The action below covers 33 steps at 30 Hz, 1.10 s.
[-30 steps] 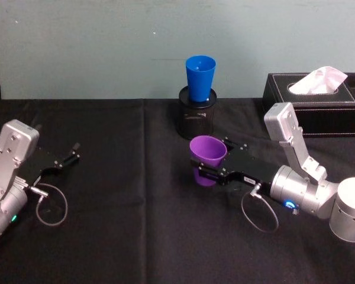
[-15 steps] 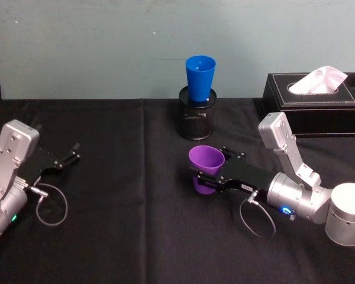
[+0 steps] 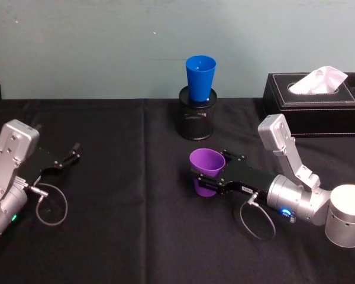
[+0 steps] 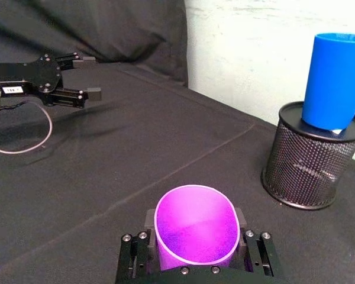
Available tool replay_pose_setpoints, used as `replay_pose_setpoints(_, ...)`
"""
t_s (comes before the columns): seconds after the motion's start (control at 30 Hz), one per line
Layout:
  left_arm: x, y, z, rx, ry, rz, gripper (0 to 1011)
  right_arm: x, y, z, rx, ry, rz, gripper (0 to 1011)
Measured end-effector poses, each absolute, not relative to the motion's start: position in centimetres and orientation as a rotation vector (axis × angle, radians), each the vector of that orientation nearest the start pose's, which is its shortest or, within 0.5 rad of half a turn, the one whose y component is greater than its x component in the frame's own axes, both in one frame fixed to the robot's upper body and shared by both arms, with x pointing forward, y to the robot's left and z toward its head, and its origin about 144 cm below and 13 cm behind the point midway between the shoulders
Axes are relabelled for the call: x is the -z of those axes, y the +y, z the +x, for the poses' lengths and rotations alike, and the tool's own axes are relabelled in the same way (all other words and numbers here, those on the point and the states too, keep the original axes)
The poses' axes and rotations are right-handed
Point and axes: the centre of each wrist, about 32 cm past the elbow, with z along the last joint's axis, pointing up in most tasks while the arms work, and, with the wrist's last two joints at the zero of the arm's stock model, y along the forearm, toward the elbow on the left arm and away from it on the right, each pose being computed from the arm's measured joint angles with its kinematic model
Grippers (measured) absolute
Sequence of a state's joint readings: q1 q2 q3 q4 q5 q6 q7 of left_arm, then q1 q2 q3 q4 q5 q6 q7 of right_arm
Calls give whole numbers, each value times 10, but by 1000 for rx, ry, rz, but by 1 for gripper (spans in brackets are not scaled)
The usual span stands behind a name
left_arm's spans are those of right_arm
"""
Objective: Pick up one cup with a gripper and tap it against the other cup.
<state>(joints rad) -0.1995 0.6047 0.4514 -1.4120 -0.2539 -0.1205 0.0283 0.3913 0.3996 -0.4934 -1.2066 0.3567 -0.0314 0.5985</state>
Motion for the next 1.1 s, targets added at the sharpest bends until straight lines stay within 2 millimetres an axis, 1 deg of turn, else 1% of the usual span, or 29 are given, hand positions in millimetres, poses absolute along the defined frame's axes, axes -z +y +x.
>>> replay_pose_setpoints(0.37, -1140, 310, 489, -1248, -285, 304, 1000, -1141, -255, 545, 679, -2, -210, 733)
replay_pose_setpoints(0.4, -1140, 310, 489, -1248, -285, 304, 1000, -1141, -255, 545, 679, -2, -210, 765)
replay_pose_setpoints(0.53, -1140, 310, 489, -1248, -285, 304, 1000, -1141, -255, 545, 679, -3, -210, 837)
replay_pose_setpoints(0.57, -1140, 310, 489, -1248, -285, 304, 1000, -1141, -255, 545, 679, -3, -210, 876)
replay_pose_setpoints(0.6, -1140, 310, 489, -1248, -285, 304, 1000, -1141, -255, 545, 678, -3, -210, 885)
replay_pose_setpoints(0.63, -1140, 310, 489, -1248, -285, 304, 1000, -1141, -255, 545, 678, -4, -209, 925)
replay_pose_setpoints(0.73, -1140, 310, 489, -1248, -285, 304, 1000, -1142, -255, 545, 678, -4, -209, 1003)
replay_pose_setpoints(1.1, -1140, 310, 489, -1248, -285, 304, 1000, -1143, -254, 545, 675, -21, -197, 1003)
